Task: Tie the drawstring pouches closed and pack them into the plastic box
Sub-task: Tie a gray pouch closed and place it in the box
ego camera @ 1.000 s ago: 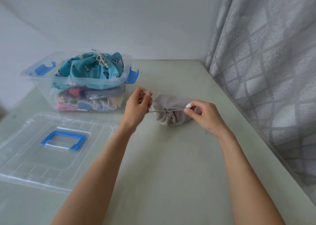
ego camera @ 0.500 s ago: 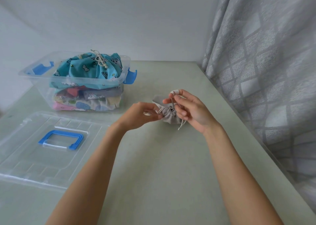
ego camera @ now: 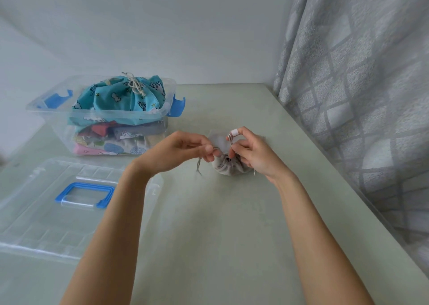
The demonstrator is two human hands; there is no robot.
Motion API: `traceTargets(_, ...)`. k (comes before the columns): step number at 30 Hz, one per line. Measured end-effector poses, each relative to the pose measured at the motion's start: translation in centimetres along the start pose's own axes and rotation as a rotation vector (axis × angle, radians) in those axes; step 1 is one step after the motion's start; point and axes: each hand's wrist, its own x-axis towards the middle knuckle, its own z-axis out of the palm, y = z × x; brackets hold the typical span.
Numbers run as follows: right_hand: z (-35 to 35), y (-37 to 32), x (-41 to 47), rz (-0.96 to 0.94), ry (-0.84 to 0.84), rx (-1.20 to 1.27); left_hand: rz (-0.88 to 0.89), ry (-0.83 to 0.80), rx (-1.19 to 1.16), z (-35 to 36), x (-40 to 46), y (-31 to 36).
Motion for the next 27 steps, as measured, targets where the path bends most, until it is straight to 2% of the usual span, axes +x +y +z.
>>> traceTargets(8, 0.9, 0.7, 0.2, 0.005, -0.021, 0.058, -0.045, -0.084, -0.052, -0.1, -0.2, 0.0)
traceTargets(12, 1.6, 0.6, 0.1, 0.026, -0.011, 0.116, -0.086, -0.072, 0.061, 0.3, 0.1, -0.4)
traceTargets(16, 2.4, 0.5, 0.0, 0.008, 0.018, 0.055, -0.121, -0.016, 0.231, 1.4, 0.8, -0.7)
traceTargets(21, 1.9, -0.5, -0.9, 0.019, -0.073, 0.125, -0.098, 0.053, 0.389, 1.8, 1.0, -0.5)
traceTargets(23, 2.1, -0.6, -1.0, 0.016, -0.015, 0.127, -0.086, 0.044, 0.472, 2.2, 1.1, -0.4)
traceTargets(25, 2.3, -0.3, -0.8, 0.014, 0.105, 0.116, -0.038, 0.136, 0.645, 2.2, 1.3, -0.4)
traceTargets(27, 2.3, -0.2, -0.6, 0.033, 0.155, 0.133, 0.019, 0.355, 0.711, 1.8, 1.3, -0.2)
